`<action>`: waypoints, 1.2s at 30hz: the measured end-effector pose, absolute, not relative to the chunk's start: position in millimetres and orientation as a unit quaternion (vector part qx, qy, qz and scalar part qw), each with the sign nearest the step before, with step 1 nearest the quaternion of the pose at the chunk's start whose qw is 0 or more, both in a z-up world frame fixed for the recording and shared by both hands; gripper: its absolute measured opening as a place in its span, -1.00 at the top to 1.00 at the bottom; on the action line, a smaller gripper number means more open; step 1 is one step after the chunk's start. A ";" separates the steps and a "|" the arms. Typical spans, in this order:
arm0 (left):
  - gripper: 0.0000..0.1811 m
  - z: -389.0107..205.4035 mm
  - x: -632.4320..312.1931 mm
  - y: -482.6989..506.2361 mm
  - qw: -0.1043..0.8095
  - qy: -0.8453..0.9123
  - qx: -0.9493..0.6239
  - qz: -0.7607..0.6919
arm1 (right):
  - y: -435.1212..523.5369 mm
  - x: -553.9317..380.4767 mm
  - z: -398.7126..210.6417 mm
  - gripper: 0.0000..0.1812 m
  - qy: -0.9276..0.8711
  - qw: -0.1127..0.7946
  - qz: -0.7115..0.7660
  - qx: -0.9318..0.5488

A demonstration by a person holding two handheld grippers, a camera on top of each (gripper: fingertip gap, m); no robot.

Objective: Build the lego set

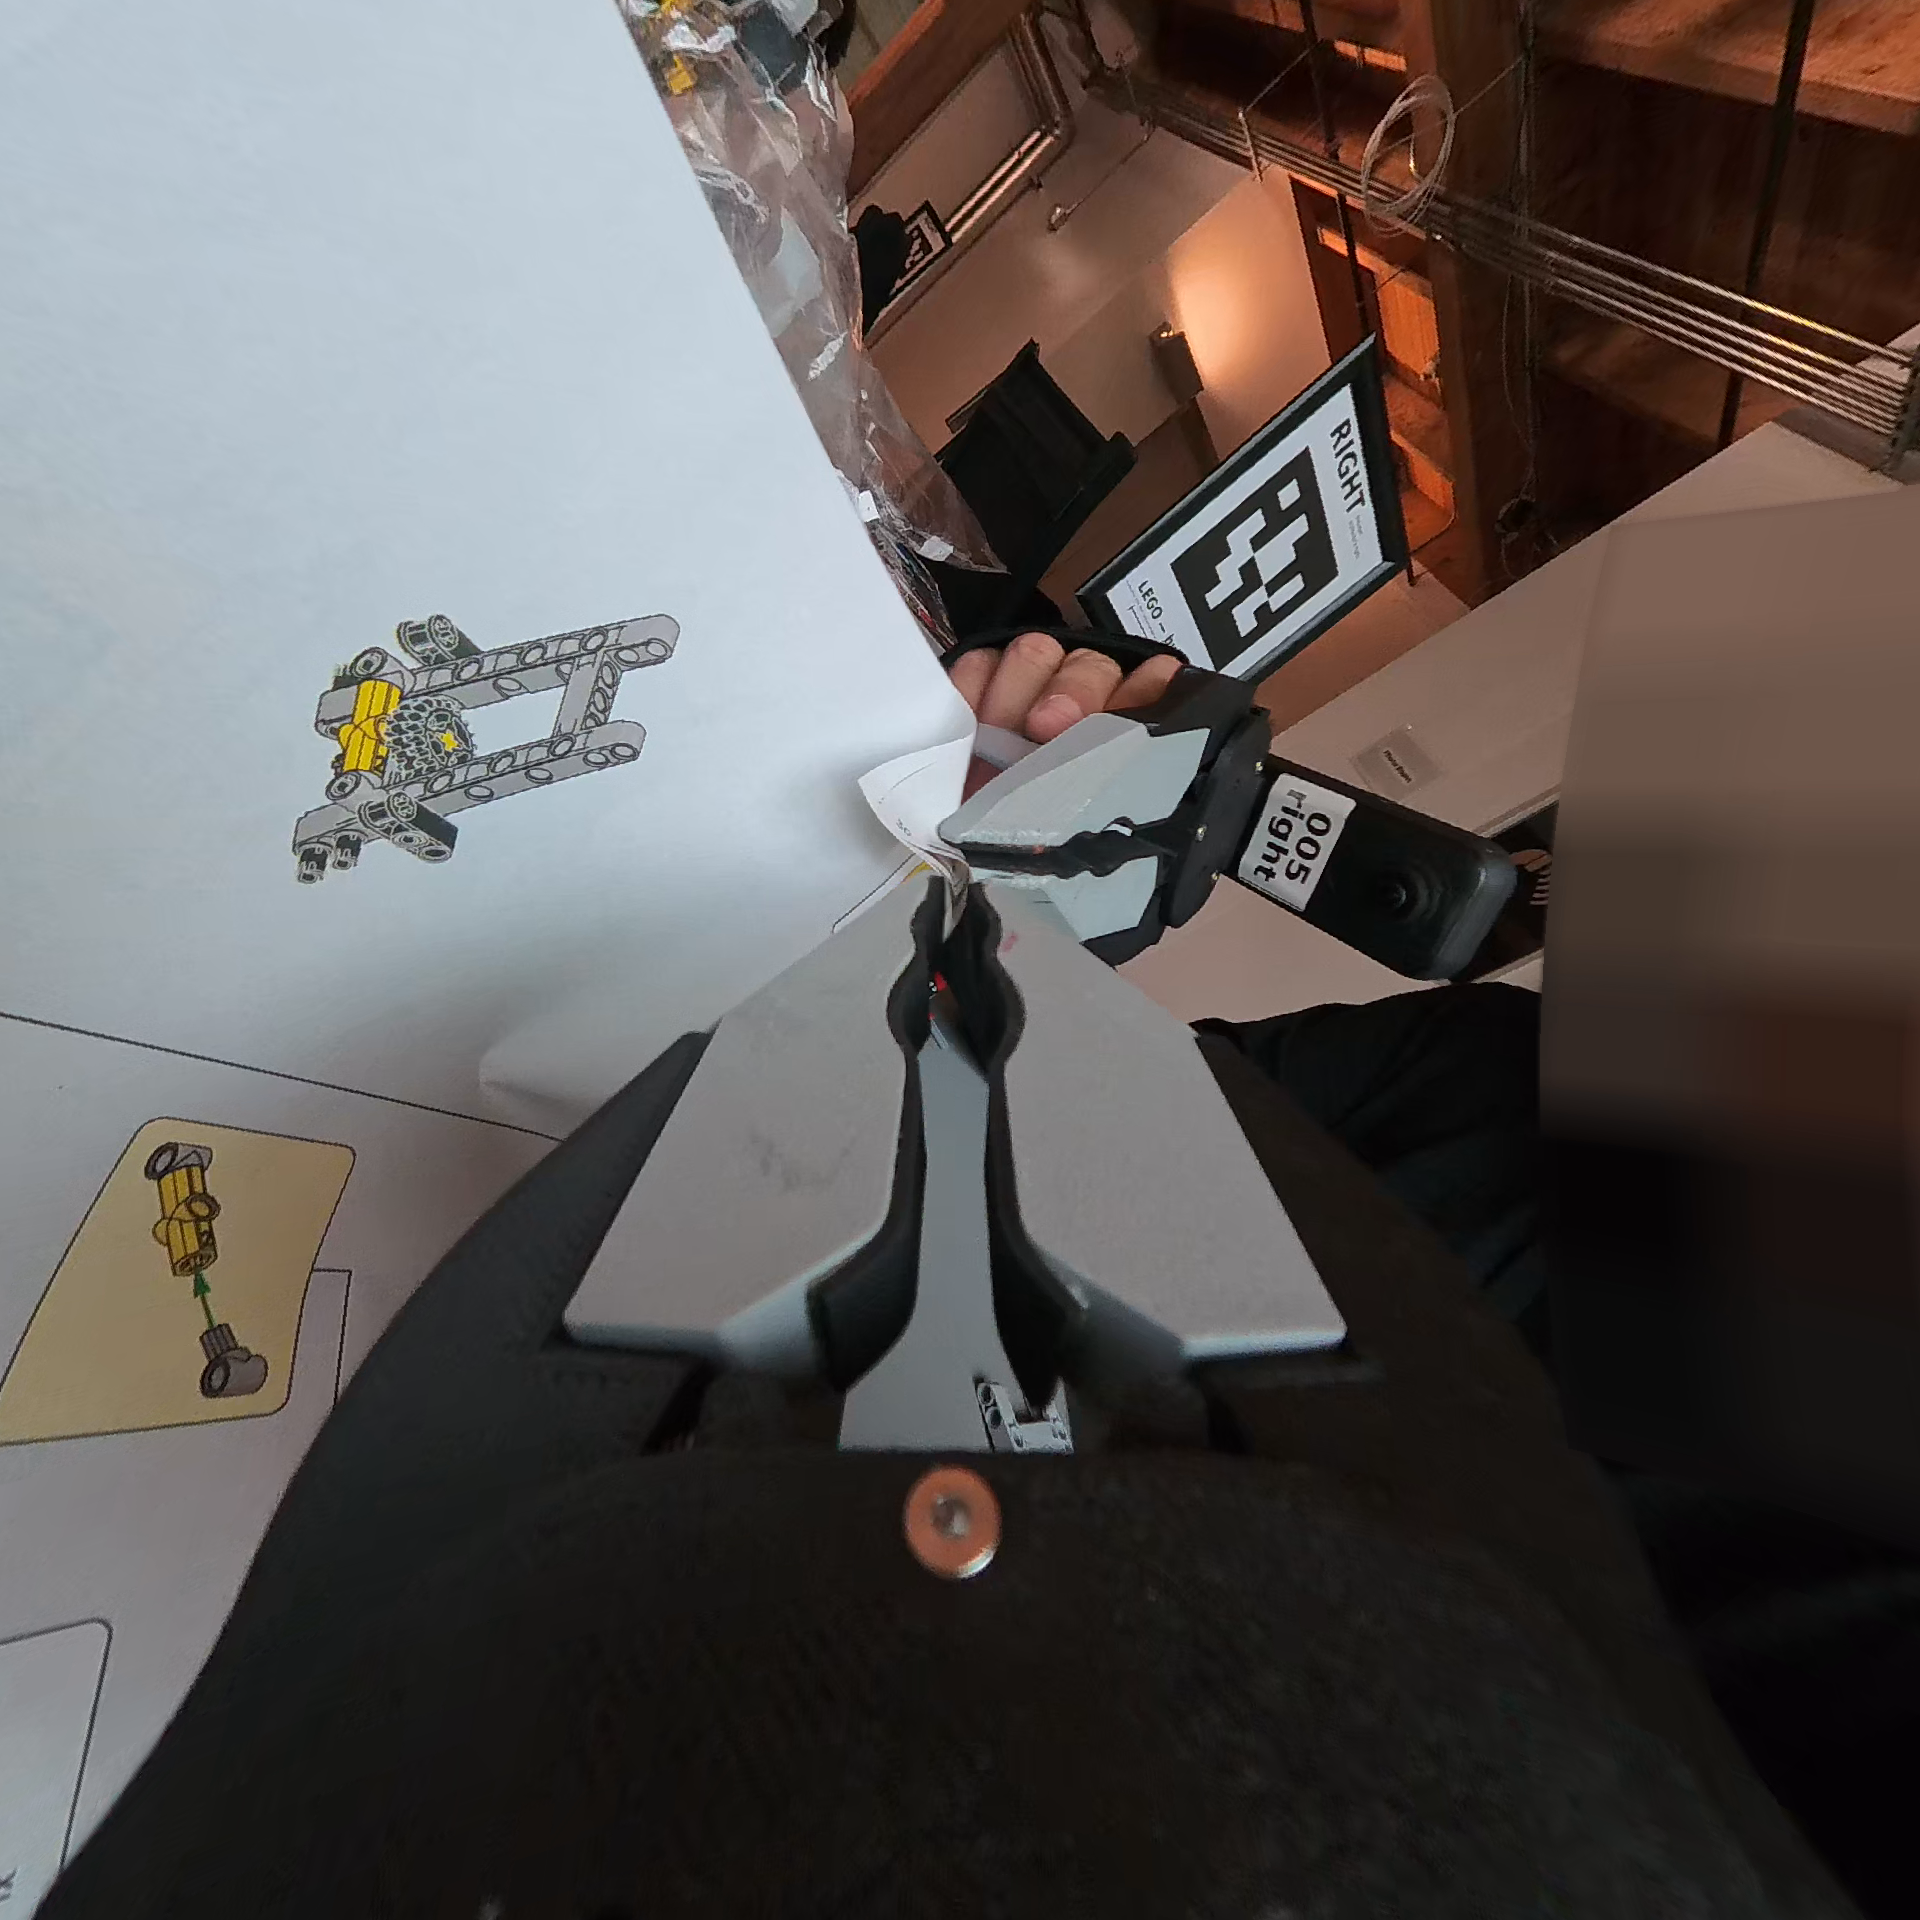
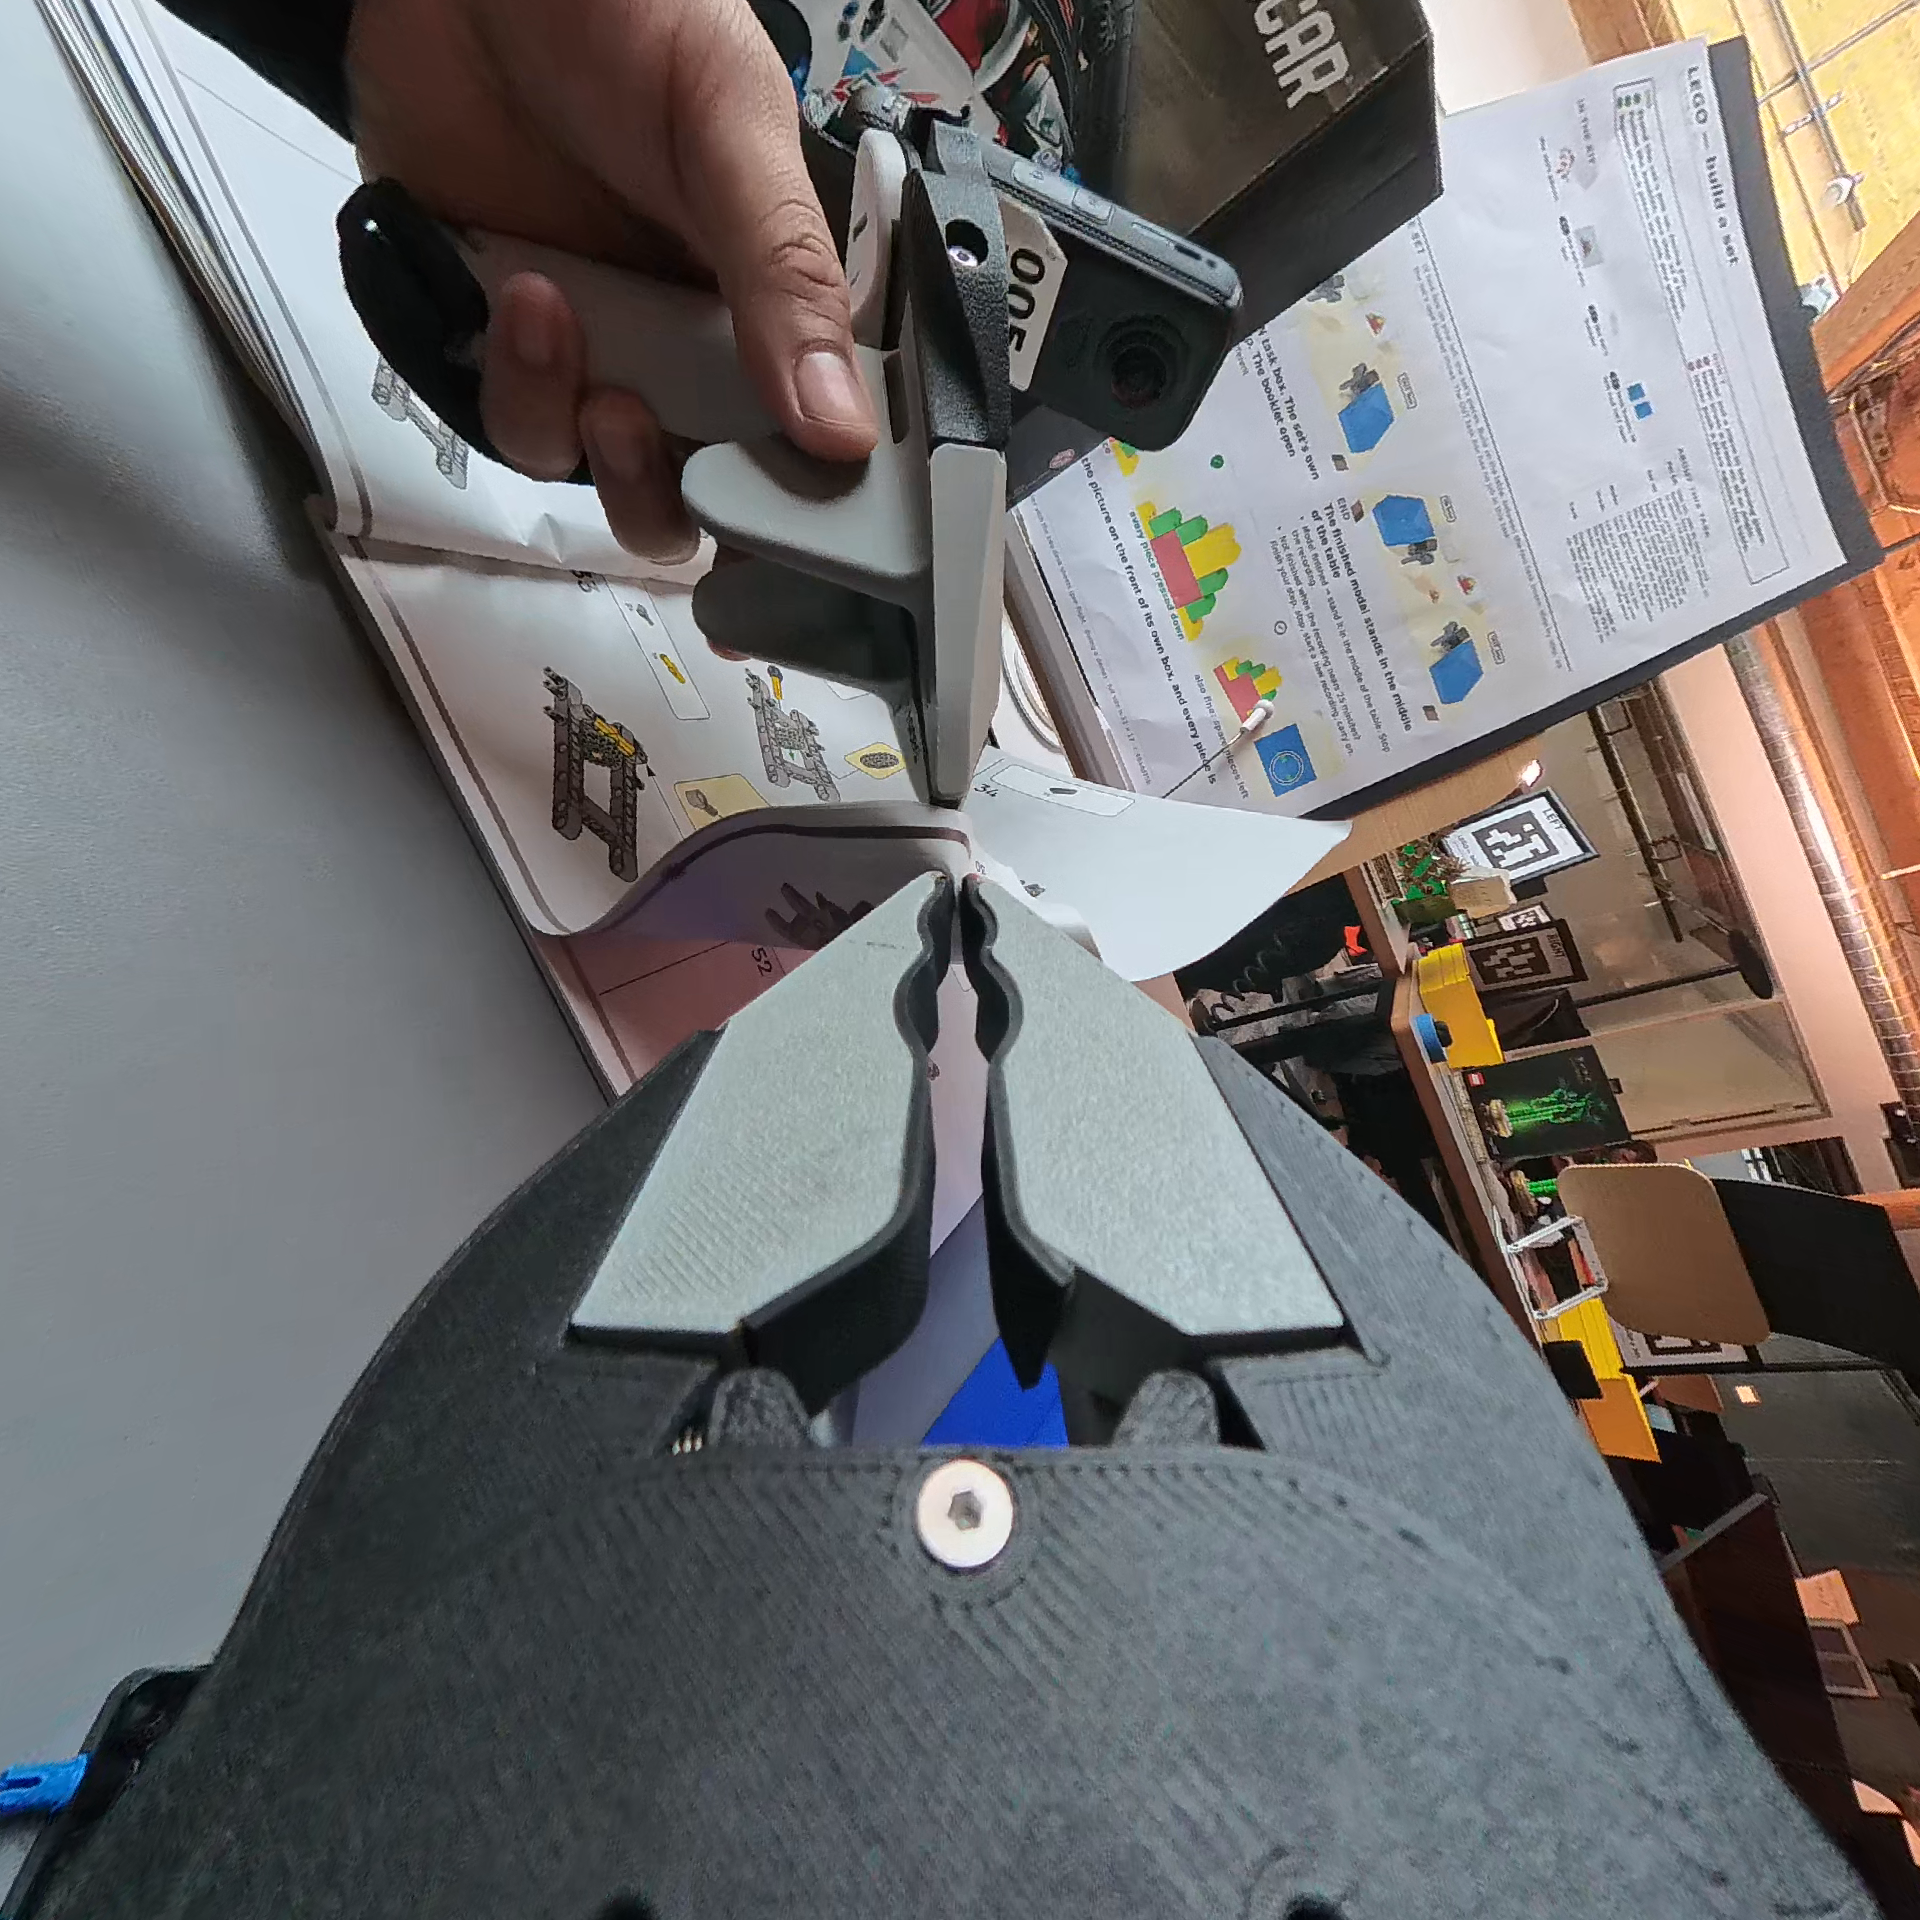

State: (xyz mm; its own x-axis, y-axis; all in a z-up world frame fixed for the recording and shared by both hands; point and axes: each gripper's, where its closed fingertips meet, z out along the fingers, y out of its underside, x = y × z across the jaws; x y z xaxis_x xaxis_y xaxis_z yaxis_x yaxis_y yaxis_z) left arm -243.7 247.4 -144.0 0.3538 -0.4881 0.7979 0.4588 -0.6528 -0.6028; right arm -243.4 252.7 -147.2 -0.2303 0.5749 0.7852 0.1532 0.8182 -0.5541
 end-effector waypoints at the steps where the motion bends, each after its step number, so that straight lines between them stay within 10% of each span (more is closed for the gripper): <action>1: 0.99 -144.8 -244.1 247.5 0.416 0.009 -0.711 -0.567 | 252.3 -243.5 -147.2 1.00 -0.763 0.572 0.184 -0.238; 36: 1.00 -152.6 -266.5 245.0 0.457 0.015 -0.763 -0.457 | 258.9 -238.3 -168.3 1.00 -0.788 0.503 0.216 -0.283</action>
